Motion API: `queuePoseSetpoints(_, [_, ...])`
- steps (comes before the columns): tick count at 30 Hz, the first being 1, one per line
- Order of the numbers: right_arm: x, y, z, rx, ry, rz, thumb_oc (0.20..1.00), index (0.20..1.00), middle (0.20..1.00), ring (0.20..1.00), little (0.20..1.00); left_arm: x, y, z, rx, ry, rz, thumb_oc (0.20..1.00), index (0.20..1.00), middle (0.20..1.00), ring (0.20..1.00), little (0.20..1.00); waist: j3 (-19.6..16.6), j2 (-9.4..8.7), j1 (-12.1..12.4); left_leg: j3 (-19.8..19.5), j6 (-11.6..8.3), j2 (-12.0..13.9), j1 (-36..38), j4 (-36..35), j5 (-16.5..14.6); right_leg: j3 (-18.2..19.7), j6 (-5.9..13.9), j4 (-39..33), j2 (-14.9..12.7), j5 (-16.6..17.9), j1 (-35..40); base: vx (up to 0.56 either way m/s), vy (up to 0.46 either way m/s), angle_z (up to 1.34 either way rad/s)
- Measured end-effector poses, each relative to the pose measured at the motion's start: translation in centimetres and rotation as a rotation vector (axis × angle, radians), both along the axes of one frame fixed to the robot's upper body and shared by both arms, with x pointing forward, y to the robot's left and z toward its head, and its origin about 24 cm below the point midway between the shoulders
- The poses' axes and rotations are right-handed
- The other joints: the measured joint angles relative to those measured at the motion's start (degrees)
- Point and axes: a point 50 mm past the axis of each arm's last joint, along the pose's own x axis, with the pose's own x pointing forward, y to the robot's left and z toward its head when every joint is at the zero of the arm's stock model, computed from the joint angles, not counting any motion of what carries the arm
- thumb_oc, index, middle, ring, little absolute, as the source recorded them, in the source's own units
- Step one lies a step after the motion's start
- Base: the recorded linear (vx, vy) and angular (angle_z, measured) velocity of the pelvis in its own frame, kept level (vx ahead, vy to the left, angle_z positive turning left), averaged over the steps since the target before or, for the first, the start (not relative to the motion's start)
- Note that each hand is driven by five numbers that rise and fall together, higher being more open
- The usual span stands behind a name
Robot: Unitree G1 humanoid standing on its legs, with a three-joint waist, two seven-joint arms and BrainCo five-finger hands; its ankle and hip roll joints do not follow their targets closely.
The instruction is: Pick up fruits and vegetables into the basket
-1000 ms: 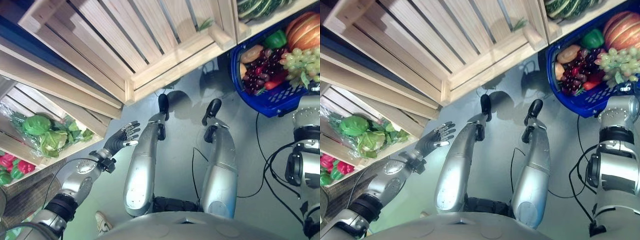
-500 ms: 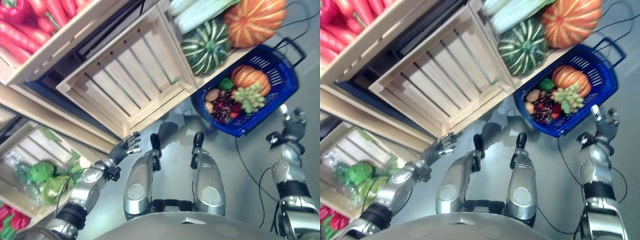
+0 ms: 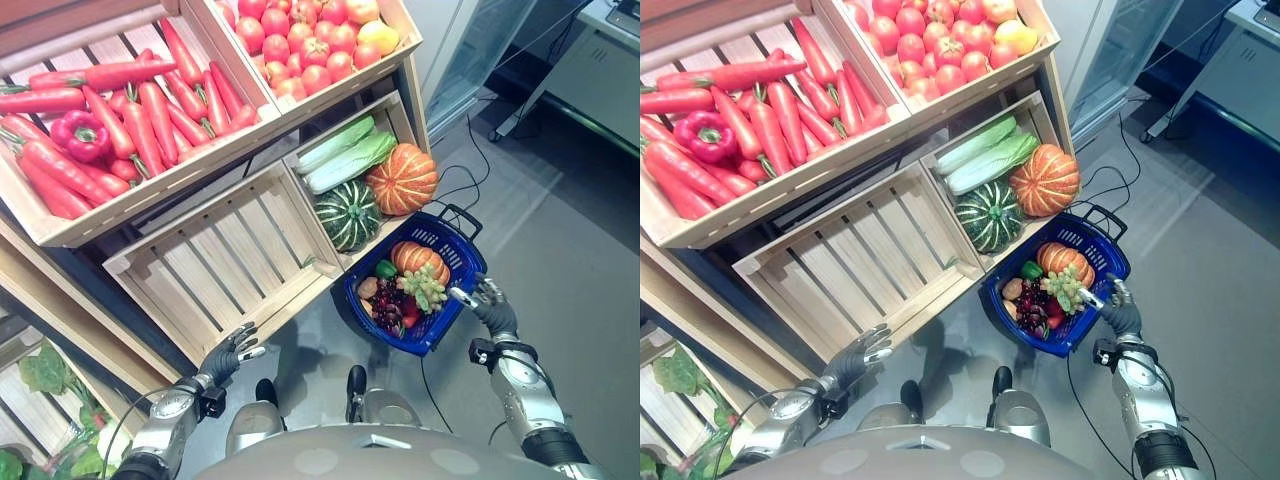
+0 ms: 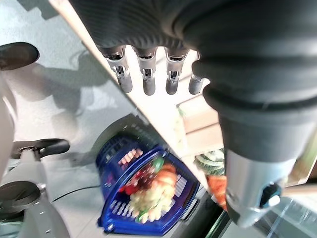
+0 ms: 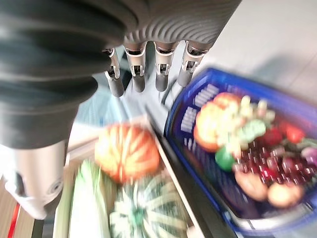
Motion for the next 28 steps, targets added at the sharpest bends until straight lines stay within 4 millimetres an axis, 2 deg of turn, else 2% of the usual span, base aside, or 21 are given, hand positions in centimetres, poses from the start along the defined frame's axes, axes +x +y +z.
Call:
queuePoseSetpoints(2, [-0.6, 1.4, -1.5, 0.046, 0.102, 0.115, 1.000, 1.000, 1.000, 1.000, 1.000, 0.0, 0.2, -0.4, 0.002, 0.024, 0.005, 1.000, 1.000, 1.000, 1.000, 1.000, -1.18, -0.15, 0.14, -0.10, -0.17, 0.04, 0.55, -1.69, 0.91, -0.36, -0.03, -0.91, 0.34, 0.06, 0.30, -0.02, 0.027, 0.06])
queuePoseSetpoints(4, [-1.7, 2.9, -4.2, 0.103, 0.283, 0.204, 1.000, 1.000, 1.000, 1.000, 1.000, -0.4, 0.3, -1.3, 0.015, 0.076, 0.011, 1.000, 1.000, 1.000, 1.000, 1.000, -1.40, -0.28, 1.07, -0.15, -0.36, 0.16, 1.46, -2.81, 1.57, -0.57, -0.20, -2.34, 0.81, 0.74, 1.36, 0.00, 0.037, 0.03])
queuePoseSetpoints(8, [-6.2, 5.2, -8.8, 0.193, 0.609, 0.270, 1.000, 1.000, 1.000, 1.000, 1.000, -0.9, -0.5, -3.0, 0.001, 0.186, -0.005, 1.000, 1.000, 1.000, 1.000, 1.000, -2.05, 0.16, 2.72, -0.96, -0.52, 0.19, 2.62, -3.37, 1.67, -1.70, -0.22, -3.94, 1.01, 0.96, 3.49, 0.00, 0.066, 0.11])
queuePoseSetpoints(10, [-8.3, 6.2, -10.1, 0.243, 0.728, 0.248, 1.000, 1.000, 1.000, 1.000, 1.000, -2.0, -1.0, -3.8, -0.030, 0.264, -0.004, 1.000, 1.000, 1.000, 1.000, 1.000, -2.32, 0.64, 2.96, -1.27, -0.53, 0.15, 2.93, -3.37, 1.64, -2.02, -0.22, -3.92, 0.99, 0.95, 3.82, -0.01, 0.081, 0.06])
queuePoseSetpoints(13, [-8.4, 5.8, -10.5, 0.259, 0.759, 0.195, 1.000, 1.000, 1.000, 1.000, 1.000, -3.1, -1.3, -4.4, -0.064, 0.336, -0.005, 1.000, 1.000, 1.000, 1.000, 1.000, -2.49, 1.21, 2.64, -1.15, -0.51, 0.08, 3.09, -3.36, 1.65, -1.98, -0.22, -3.89, 0.88, 0.95, 3.96, -0.03, 0.070, -0.02])
queuePoseSetpoints(24, [-9.2, 4.3, -10.7, 0.241, 0.837, 0.213, 1.000, 1.000, 1.000, 1.000, 1.000, -3.7, -2.4, -4.9, -0.093, 0.391, -0.051, 1.000, 1.000, 1.000, 1.000, 1.000, -4.22, 4.71, 2.75, -1.11, -0.53, 0.15, 4.63, -3.38, 1.53, -2.29, -0.12, -4.89, 1.02, 0.88, 5.80, 0.00, 0.025, 0.01])
queuePoseSetpoints(28, [-9.3, 4.2, -10.7, 0.240, 0.842, 0.212, 1.000, 1.000, 1.000, 1.000, 1.000, -3.7, -2.6, -5.0, -0.091, 0.395, -0.061, 1.000, 1.000, 1.000, 1.000, 1.000, -4.38, 4.95, 2.76, -1.02, -0.70, 0.37, 4.94, -3.38, 1.44, -2.21, -0.23, -5.01, 1.27, 0.95, 6.12, 0.00, 0.000, 0.00])
